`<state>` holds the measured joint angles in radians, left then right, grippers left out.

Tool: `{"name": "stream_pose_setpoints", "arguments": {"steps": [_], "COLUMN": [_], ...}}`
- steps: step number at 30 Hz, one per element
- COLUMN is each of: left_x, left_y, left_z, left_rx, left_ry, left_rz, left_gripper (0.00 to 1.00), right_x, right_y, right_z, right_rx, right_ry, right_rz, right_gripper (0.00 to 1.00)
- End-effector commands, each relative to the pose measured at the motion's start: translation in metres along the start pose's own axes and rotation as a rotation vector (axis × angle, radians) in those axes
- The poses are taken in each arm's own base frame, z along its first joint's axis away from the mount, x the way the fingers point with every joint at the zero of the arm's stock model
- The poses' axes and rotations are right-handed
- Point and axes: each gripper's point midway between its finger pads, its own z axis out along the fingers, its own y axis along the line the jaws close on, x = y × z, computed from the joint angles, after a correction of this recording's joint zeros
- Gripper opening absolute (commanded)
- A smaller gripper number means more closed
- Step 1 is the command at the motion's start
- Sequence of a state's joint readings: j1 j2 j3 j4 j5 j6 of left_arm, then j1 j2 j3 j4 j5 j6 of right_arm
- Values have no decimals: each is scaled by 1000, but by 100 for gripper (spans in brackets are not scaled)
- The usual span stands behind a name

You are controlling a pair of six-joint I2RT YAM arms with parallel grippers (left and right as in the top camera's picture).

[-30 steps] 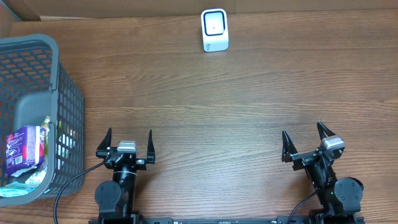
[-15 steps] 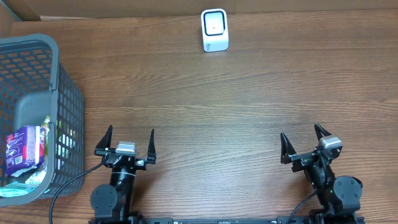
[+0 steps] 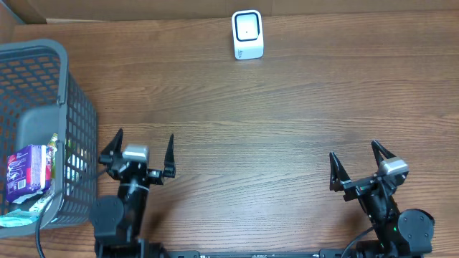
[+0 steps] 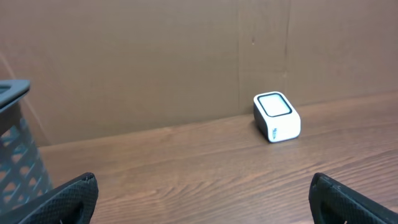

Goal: Scan the item barcode
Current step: 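Reach the left gripper into the grey basket toward the purple Carefree pack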

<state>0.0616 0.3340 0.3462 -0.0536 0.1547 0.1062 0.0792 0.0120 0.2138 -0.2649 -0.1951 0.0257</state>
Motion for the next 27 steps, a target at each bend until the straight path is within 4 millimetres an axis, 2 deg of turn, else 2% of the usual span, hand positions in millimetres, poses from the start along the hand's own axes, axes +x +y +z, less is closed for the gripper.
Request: {"name": "stream_pose_setpoints", "arguments": {"steps": [1, 5, 14, 18, 27], "left_x": [-28, -52, -87, -107, -132], "left_y": [0, -1, -4, -5, -1], "left_z": [8, 18, 41, 50, 63], "left_rx": [28, 63, 140, 172, 191], "left_ry": [-12, 21, 155, 201, 357], "left_rz": [-16, -23, -56, -70, -84], "left_gripper": [100, 100, 100, 100, 100], "right_x": [-31, -46, -67, -83, -113], "right_y": [6, 9, 13, 16, 19], "right_z": [-9, -15, -20, -14, 3], "right_rx": [-14, -16, -18, -32, -42], "right_ry": [-67, -92, -68, -45, 76], "right_rz": [-11, -16, -11, -7, 21], "right_gripper": [100, 100, 100, 100, 100]}}
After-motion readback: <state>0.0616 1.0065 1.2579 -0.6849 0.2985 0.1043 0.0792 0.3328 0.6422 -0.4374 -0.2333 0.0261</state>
